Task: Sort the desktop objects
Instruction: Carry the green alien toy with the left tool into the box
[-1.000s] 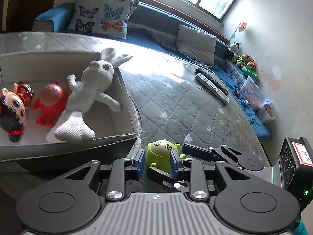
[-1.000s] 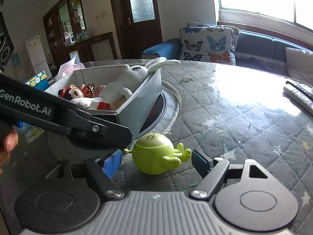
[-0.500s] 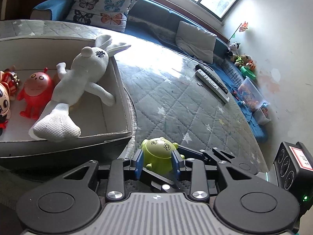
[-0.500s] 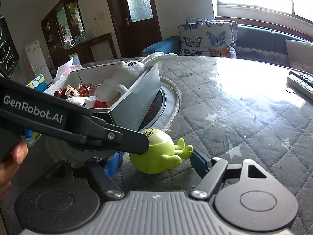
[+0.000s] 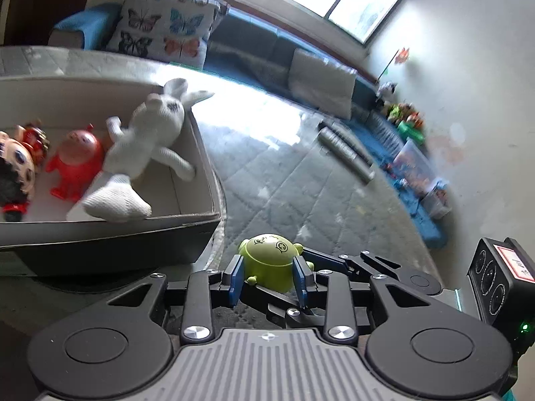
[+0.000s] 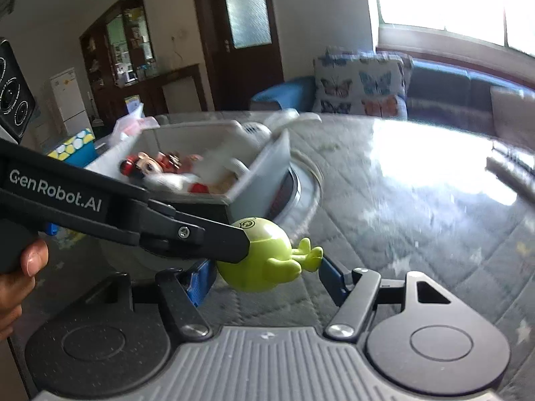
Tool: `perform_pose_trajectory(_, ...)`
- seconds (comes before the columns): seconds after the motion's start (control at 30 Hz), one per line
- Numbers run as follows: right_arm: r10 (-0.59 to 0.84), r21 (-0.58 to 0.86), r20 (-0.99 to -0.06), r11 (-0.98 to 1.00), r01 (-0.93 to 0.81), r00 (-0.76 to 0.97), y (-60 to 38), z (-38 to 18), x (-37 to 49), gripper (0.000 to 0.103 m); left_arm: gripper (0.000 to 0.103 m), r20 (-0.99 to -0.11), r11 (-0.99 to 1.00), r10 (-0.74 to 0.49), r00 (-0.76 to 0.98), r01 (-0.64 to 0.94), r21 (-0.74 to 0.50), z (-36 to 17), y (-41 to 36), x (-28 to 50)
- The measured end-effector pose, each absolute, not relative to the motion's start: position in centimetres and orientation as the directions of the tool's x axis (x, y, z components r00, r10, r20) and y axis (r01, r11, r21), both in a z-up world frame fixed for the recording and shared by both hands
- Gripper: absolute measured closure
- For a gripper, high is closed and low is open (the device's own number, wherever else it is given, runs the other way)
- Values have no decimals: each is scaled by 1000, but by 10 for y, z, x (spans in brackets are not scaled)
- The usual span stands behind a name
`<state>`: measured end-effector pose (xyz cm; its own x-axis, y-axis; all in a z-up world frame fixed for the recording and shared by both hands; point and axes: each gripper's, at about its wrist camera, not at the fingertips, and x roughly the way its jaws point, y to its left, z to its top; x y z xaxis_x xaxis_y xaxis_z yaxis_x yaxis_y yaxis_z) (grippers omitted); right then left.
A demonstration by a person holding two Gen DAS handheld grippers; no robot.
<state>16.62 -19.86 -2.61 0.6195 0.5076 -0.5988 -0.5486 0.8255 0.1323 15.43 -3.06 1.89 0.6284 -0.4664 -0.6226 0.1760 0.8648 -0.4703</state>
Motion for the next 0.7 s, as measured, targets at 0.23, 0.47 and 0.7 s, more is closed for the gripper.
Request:
perform_pose_trajectory(0.23, 558, 69, -530, 779, -624, 638, -165, 11, 159, 34, 68, -546, 893, -392, 741, 164, -419, 54, -2, 131)
perform_pose_trajectory(0.47, 609, 60, -524, 724, -688, 595, -111, 21, 188, 34, 68, -547, 891, -337, 766, 73, -448, 58, 44, 150)
perform_pose_trajectory(0.7, 625, 107, -559, 706, -700, 545, -82, 6, 209, 34, 68, -589, 890, -319, 743, 21, -456, 44, 72, 168)
